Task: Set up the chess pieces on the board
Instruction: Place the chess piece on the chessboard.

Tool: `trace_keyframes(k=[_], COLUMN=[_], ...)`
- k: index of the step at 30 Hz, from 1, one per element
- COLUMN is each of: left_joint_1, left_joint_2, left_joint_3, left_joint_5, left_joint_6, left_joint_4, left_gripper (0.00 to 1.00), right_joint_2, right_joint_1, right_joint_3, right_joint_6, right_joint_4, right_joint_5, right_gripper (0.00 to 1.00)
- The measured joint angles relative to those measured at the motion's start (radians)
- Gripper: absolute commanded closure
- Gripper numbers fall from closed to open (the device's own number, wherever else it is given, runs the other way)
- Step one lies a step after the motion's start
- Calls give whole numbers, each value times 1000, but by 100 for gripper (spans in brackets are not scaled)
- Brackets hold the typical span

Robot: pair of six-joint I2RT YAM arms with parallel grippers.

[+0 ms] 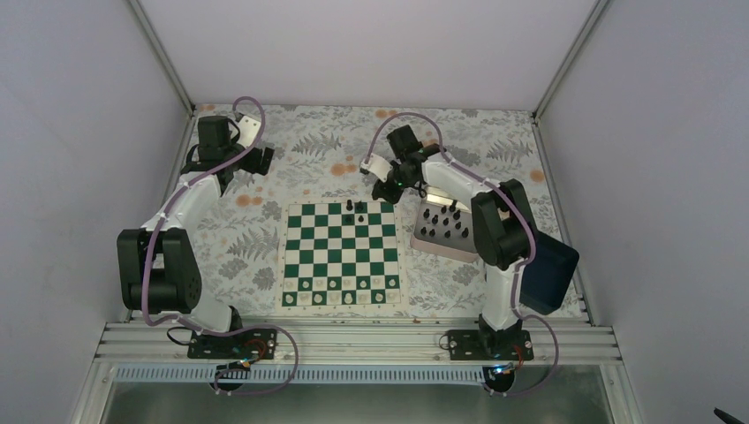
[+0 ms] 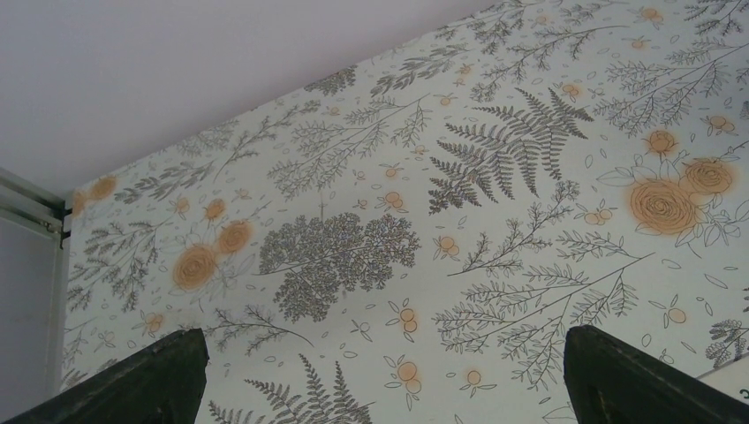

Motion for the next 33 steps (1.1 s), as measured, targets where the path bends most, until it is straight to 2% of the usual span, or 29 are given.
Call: trace_keyframes(k=[27,32,33], left_joint_1=[0,0,0], left_joint_2=[0,0,0], left_joint_3=[0,0,0], left_joint_5=[0,0,0], left_joint_6=[0,0,0], left_joint_4=[0,0,0], left_gripper=[0,0,0], right_joint_2=[81,80,80], right_joint_1=[36,39,39], right_joint_3=[-50,-64,-66], right_joint_6=[-4,-6,-6], right_joint_4=[69,99,103], right_joint_5=[27,40,41], right_gripper=[96,81,75])
